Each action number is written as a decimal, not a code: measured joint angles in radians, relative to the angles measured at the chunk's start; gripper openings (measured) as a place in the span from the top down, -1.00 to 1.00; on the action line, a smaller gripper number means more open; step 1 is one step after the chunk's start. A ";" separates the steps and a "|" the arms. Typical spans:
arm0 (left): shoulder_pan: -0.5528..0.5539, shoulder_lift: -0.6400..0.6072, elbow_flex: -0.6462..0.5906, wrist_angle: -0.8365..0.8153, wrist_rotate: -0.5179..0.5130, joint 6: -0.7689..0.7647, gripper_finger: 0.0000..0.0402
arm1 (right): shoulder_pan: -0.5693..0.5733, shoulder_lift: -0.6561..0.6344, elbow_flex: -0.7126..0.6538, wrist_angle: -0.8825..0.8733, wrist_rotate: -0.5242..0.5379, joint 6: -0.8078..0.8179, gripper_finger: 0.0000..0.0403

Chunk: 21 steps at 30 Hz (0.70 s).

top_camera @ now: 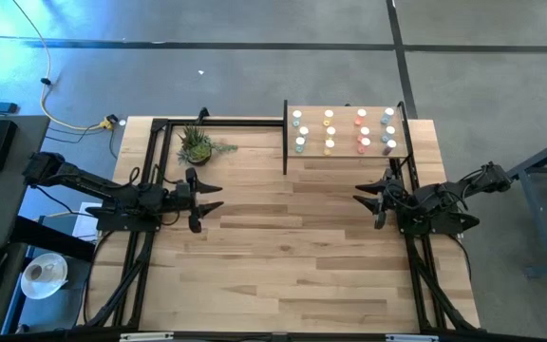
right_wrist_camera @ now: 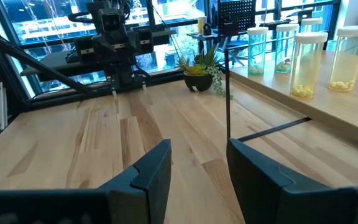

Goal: Pick and place medicine bottles onto shelf by color
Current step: Return to Home Position

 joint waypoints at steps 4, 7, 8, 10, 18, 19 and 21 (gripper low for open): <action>0.000 -0.007 0.001 -0.013 0.000 0.000 0.02 | 0.000 0.000 0.000 0.000 0.000 0.000 0.27; 0.000 -0.038 0.001 -0.012 0.000 0.000 0.02 | 0.000 0.000 0.000 0.000 0.000 0.000 0.27; 0.000 -0.052 0.001 -0.016 0.000 0.000 0.02 | 0.000 0.000 0.000 0.000 0.000 0.000 0.27; 0.000 -0.088 0.001 -0.017 0.000 0.000 0.02 | 0.000 0.000 0.000 0.000 0.000 0.000 0.27; 0.000 -0.214 0.001 -0.017 0.000 0.000 0.02 | 0.000 0.000 0.000 0.000 0.000 0.000 0.27; 0.000 -0.226 0.001 -0.017 0.000 0.000 0.02 | 0.000 0.000 0.000 0.000 0.000 0.000 0.27; 0.000 -0.246 0.001 -0.017 0.000 0.000 0.02 | 0.000 0.000 0.000 0.000 0.000 0.000 0.27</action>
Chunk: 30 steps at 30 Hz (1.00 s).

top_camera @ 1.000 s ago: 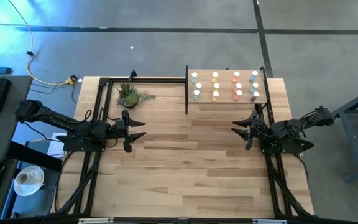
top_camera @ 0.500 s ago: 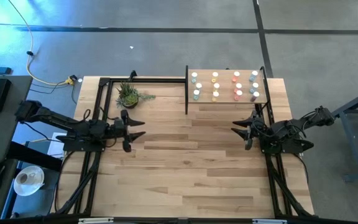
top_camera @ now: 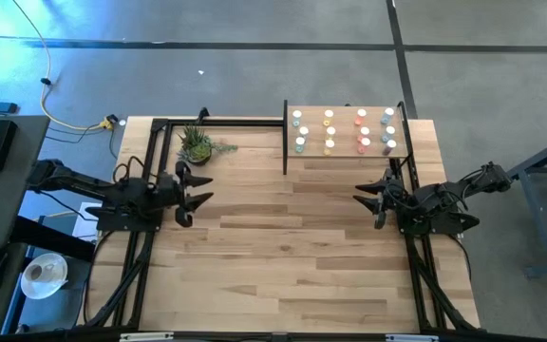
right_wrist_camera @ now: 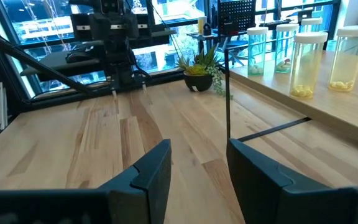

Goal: Pick and place medicine bottles onto shelf by color
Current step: Return to Home Position

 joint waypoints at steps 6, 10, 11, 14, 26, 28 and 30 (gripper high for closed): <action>0.000 -0.037 0.000 0.000 0.000 0.000 0.02 | 0.000 0.000 0.000 0.000 0.000 0.000 0.27; 0.000 -0.068 0.000 0.000 0.000 0.000 0.02 | 0.000 0.000 0.000 0.000 0.000 0.000 0.27; 0.000 -0.078 0.000 0.000 0.000 0.000 0.02 | 0.000 0.000 0.000 0.000 0.000 0.000 0.27; 0.000 -0.103 0.000 0.000 0.000 0.000 0.02 | 0.000 0.000 0.000 0.000 0.000 0.000 0.27; 0.000 -0.184 0.000 0.000 0.000 0.000 0.02 | 0.000 0.000 0.000 0.000 0.000 0.000 0.27; 0.000 -0.195 0.000 0.000 -0.001 0.000 0.02 | 0.000 0.000 0.000 0.000 0.000 0.000 0.27; 0.000 -0.206 0.000 0.000 -0.001 0.000 0.02 | 0.000 0.000 0.000 0.000 0.000 0.000 0.27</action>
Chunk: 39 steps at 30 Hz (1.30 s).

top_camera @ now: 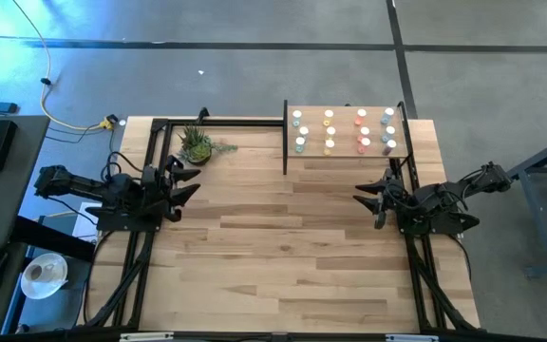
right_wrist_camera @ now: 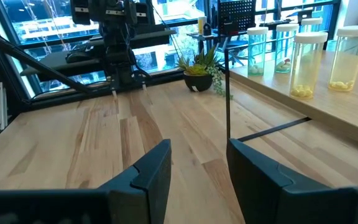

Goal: Pick and place medicine bottles onto shelf by color
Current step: Return to Home Position

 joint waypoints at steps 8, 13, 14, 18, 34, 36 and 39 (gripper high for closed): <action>0.000 -0.022 0.000 0.000 -0.001 0.000 0.02 | 0.000 0.000 0.000 0.000 0.000 0.000 0.27; 0.000 -0.022 0.000 0.000 -0.002 0.000 0.02 | 0.000 0.000 0.000 0.000 0.000 0.000 0.27; 0.000 -0.022 0.000 0.000 -0.002 0.000 0.02 | 0.000 0.000 0.000 0.000 0.000 0.000 0.27; 0.001 -0.024 0.000 0.000 -0.002 0.000 0.02 | 0.000 0.000 0.000 0.000 0.000 0.000 0.27; 0.001 -0.159 0.000 0.000 -0.003 0.000 0.02 | 0.000 0.000 0.000 0.000 0.000 0.000 0.27; 0.001 -0.174 0.000 0.000 -0.003 0.000 0.02 | 0.000 0.000 0.000 0.000 0.000 0.000 0.27; 0.001 -0.194 0.000 0.000 -0.003 0.000 0.02 | 0.000 0.000 0.000 0.000 0.000 0.000 0.27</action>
